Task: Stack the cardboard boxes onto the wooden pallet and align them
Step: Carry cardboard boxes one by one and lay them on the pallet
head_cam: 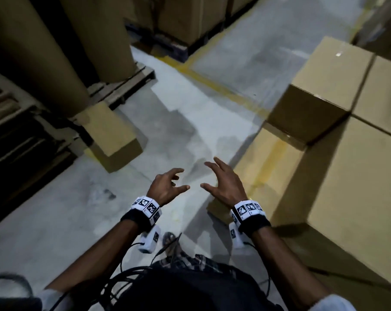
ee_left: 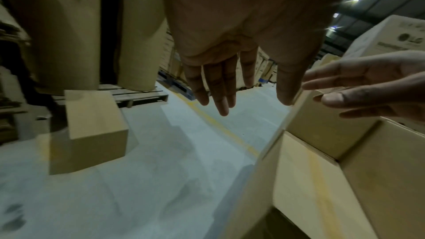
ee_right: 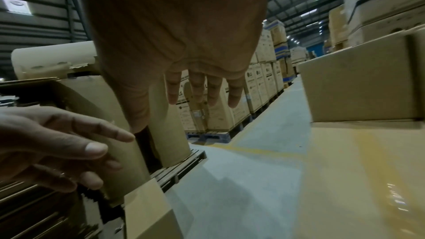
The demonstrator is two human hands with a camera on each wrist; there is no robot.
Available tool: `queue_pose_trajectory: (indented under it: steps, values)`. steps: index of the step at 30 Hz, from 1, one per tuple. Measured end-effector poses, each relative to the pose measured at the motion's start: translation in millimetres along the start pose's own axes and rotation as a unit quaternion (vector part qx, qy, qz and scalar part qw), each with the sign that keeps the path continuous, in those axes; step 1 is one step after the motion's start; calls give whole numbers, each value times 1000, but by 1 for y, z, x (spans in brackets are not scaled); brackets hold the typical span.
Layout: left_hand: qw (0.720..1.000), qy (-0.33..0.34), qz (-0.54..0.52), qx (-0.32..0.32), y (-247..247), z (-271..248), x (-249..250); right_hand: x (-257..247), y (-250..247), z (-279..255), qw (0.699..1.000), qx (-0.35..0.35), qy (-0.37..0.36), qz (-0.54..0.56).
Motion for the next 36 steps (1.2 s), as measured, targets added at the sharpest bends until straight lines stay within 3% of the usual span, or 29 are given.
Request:
queue_pose_trajectory:
  steps: [11, 19, 24, 27, 30, 36]
  values:
    - [989, -123, -52, 66, -161, 89, -136, -116, 78, 190, 995, -82, -57, 8]
    - [972, -204, -79, 89, -247, 191, -230, -175, 144, 385, 986, -138, -91, 6]
    - [948, -287, -109, 89, -291, 237, -282, -197, 204, 499, 974, -218, -62, -12]
    - [920, -330, -189, 94, -290, 266, -320, -206, 247, 553, 963, -261, -56, -20]
    - [913, -349, -188, 94, -285, 305, -360, -206, 304, 600, 950, -299, -68, -50]
    - [930, -340, -107, 86, -263, 396, -454, -162, 435, 685, 937, -340, -45, -75]
Point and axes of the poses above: each hand's wrist, its own z-axis towards the middle knuckle, its own y-axis out of the palm, x = y × z, the point moved 9 cm from there along z, towards the middle knuckle, and after that the axes turned 3 degrees about x, right-handed, at the moved point
